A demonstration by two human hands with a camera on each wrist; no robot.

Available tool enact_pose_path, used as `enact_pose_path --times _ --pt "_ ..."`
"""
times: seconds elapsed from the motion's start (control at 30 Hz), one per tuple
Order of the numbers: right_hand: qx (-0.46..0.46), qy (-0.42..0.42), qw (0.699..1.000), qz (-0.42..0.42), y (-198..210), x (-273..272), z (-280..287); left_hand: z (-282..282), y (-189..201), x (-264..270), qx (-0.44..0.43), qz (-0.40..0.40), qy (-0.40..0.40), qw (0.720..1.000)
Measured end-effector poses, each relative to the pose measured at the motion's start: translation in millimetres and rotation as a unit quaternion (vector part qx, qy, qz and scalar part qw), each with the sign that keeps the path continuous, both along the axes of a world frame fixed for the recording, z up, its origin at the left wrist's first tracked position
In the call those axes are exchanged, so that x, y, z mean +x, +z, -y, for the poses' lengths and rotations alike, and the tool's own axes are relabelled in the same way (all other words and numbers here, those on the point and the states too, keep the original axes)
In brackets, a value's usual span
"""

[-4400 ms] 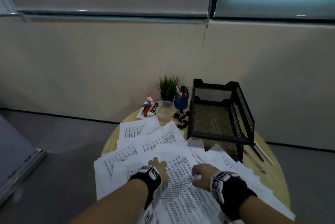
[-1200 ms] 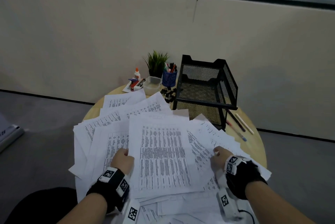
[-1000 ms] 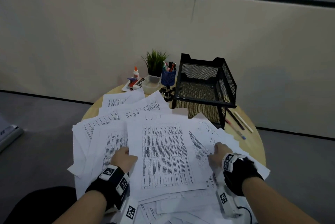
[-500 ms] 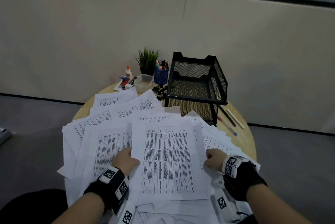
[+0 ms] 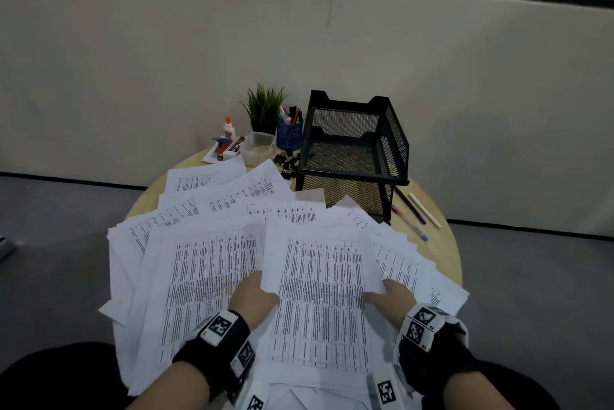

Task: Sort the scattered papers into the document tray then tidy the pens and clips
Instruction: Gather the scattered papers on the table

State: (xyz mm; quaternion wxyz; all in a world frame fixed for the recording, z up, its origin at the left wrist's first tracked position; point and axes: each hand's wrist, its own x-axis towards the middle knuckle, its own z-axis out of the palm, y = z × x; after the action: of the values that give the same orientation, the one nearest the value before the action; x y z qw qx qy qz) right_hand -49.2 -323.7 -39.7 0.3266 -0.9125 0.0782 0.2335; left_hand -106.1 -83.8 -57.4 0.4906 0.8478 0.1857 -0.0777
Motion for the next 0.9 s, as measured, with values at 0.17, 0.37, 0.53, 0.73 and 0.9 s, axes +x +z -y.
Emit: enact_pose_path --times 0.17,0.37,0.53,0.73,0.9 --pt "0.007 -0.012 1.0 0.0 -5 -10 -1 22 -2 -6 -0.055 0.009 -0.016 0.998" --pt "-0.032 -0.025 0.999 0.033 -5 -15 9 11 -5 -4 0.089 0.023 -0.053 0.994" --pt "-0.041 -0.072 0.995 0.05 -6 -20 30 -34 -8 1 0.23 -0.048 0.004 0.972" --pt "0.01 -0.086 0.995 0.055 -2 -29 47 -94 -9 -6 0.236 -0.204 0.125 0.942" --pt "0.071 -0.147 0.979 0.124 20 -25 62 -108 -4 -14 0.183 -0.236 0.186 0.936"
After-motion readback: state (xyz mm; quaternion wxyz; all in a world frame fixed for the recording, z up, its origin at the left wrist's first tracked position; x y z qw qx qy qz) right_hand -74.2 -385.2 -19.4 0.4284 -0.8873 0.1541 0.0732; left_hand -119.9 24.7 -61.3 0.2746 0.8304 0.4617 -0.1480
